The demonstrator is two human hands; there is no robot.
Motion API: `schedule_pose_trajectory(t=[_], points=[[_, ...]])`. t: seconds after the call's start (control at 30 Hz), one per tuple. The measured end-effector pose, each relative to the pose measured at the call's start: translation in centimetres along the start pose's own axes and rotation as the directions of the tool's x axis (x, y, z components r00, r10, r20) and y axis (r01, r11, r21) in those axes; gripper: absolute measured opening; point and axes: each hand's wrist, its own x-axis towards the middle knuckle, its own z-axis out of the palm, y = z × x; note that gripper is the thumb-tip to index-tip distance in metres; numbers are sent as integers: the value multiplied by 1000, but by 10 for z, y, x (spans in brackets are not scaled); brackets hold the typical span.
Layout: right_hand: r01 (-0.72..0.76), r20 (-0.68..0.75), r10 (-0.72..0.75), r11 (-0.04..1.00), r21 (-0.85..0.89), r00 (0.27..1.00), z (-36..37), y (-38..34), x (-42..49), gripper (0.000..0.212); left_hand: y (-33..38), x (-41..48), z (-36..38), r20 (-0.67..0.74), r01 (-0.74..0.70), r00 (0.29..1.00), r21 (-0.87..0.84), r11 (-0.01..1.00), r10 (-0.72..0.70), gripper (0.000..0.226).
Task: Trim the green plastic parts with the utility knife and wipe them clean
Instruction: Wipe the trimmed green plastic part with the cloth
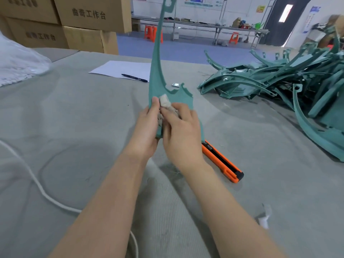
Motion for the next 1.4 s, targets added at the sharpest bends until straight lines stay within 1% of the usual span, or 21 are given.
schedule_pose_trajectory(t=[0.03,0.07,0.1,0.17,0.2,0.23,0.33,0.37,0.4,0.5,0.53,0.57,0.67,0.7,0.8,0.9,1.03,1.13,1.2,1.27,1.4], points=[[8,7,-8,1000,-9,1000,1,-2,1,37,1,-1,-1,1,6,1000,-14,1000,-6,40],[-28,14,28,999,-33,1000,0,2,4,38,1,-1,-1,7,7,1000,-5,1000,-7,41],[-101,21,102,993,-64,995,-2,10,8,39,1,-2,1,11,7,1000,25,1000,-7,40],[-281,4,283,954,-108,959,-8,29,14,40,-1,-3,5,5,-2,1000,110,994,1,37],[-326,-3,328,939,-112,945,-9,33,15,40,-2,-4,6,5,-6,1000,131,991,5,36],[-320,-6,321,942,-101,947,-9,31,13,40,-2,-4,8,5,-7,1000,128,992,7,36],[-124,-16,123,992,-13,992,1,7,3,40,0,-4,6,-8,-34,999,76,997,35,41],[-88,-24,88,996,1,996,3,3,1,40,1,-4,5,-7,-44,999,61,997,44,41],[-92,-32,92,996,10,995,2,2,2,40,1,-5,4,-4,-53,999,53,997,53,40],[-226,-43,226,974,2,973,-5,17,14,37,-1,-6,6,11,-56,998,107,993,55,32],[-252,-44,251,968,-9,967,-8,20,15,37,-2,-6,7,16,-49,999,127,991,48,31],[-244,-48,243,970,-11,969,-9,20,14,37,-3,-5,8,25,-46,999,126,991,43,31],[-141,-60,141,990,8,988,-5,7,6,37,-1,-5,7,33,-65,997,86,994,63,33],[-129,-55,129,992,6,990,-3,4,5,37,-1,-5,6,36,-80,996,93,992,77,32],[-200,-54,200,980,4,978,-5,7,15,36,-2,-7,8,76,-124,991,149,981,114,28],[-251,-21,251,968,-16,968,-7,12,23,37,-4,-8,10,96,-123,990,212,970,104,25],[-212,34,214,976,-52,976,-6,11,12,41,-1,-5,4,40,-107,994,159,981,102,26],[-208,59,212,976,-66,975,-5,11,6,41,0,-4,0,19,-80,997,130,988,78,26],[-208,44,211,976,-67,976,-5,10,7,41,0,-4,0,33,-72,997,133,988,68,25],[-234,24,237,969,-80,971,-8,13,10,42,-2,-5,3,61,-69,996,174,982,59,23],[-287,-22,287,954,-84,958,-14,21,15,40,-4,-10,11,147,-79,988,222,972,47,22]])
